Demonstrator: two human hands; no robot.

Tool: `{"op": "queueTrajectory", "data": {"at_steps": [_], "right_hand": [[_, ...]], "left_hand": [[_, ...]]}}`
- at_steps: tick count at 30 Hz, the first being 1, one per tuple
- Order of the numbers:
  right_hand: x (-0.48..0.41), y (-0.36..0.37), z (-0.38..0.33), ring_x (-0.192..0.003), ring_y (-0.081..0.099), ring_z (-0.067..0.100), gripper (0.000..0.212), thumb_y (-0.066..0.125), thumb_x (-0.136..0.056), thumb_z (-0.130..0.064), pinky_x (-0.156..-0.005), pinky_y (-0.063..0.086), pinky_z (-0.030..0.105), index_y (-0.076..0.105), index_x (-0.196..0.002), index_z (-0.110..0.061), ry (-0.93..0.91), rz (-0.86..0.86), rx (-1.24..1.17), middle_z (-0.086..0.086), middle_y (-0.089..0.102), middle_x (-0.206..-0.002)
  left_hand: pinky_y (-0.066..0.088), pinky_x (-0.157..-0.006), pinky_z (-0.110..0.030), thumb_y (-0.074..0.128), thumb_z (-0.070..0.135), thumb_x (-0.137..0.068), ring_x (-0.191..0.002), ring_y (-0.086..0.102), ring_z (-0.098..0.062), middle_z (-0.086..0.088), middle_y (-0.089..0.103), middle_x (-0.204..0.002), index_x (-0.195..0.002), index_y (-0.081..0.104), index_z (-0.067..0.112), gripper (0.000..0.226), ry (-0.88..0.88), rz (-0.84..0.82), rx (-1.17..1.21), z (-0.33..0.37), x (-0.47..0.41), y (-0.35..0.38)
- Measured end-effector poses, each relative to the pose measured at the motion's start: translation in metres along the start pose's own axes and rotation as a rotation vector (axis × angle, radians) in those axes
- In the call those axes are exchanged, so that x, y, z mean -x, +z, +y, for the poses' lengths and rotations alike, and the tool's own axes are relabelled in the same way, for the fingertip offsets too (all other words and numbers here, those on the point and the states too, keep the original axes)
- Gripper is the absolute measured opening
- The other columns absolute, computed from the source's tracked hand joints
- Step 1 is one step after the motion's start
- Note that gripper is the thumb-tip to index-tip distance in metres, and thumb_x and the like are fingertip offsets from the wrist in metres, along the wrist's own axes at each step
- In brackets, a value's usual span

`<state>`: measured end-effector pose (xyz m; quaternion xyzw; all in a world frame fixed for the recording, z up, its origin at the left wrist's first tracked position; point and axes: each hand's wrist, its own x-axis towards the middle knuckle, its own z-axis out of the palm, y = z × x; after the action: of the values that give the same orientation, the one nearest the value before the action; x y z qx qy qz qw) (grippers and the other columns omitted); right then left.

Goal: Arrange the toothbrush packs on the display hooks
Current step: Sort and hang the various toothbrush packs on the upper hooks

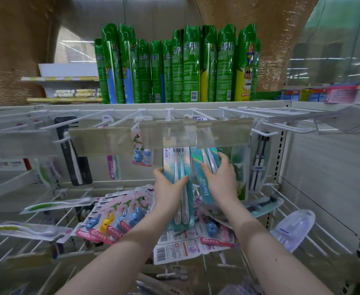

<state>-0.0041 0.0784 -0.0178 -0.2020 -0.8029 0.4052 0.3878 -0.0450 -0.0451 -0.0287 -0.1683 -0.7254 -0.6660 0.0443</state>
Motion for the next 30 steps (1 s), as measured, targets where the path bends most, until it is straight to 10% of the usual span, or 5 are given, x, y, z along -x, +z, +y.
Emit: {"op": "queueTrajectory", "data": {"at_steps": [14,20,30], "right_hand": [[-0.028,0.027,0.002,-0.08,0.049,0.019,0.07,0.042,-0.096,-0.008,-0.078,0.047,0.034,0.002,-0.151,-0.023,0.053,-0.134,0.103,0.012,0.03,-0.13],[-0.033,0.035,0.009,-0.103,0.053,0.026,0.073,0.042,-0.095,-0.003,-0.074,0.045,0.033,0.004,-0.151,-0.028,0.096,-0.142,0.087,0.015,0.023,-0.145],[-0.025,0.026,0.014,-0.1,0.052,0.018,0.069,0.046,-0.095,-0.009,-0.086,0.049,0.033,0.009,-0.151,-0.025,0.072,-0.134,0.065,0.009,0.026,-0.147]], "left_hand": [[0.04,-0.076,-0.024,0.071,0.021,-0.082,-0.091,0.056,-0.014,0.001,0.056,-0.106,-0.111,0.031,0.021,0.05,0.049,0.025,-0.039,-0.008,-0.011,0.006],[0.038,-0.061,-0.014,0.072,0.021,-0.081,-0.088,0.057,-0.011,0.0,0.058,-0.107,-0.113,0.034,0.02,0.049,0.05,0.028,-0.034,-0.005,-0.016,0.006],[0.037,-0.079,-0.022,0.071,0.02,-0.083,-0.089,0.05,-0.009,0.004,0.05,-0.106,-0.126,0.031,0.015,0.059,0.057,-0.001,-0.058,0.001,-0.011,0.006]]}}
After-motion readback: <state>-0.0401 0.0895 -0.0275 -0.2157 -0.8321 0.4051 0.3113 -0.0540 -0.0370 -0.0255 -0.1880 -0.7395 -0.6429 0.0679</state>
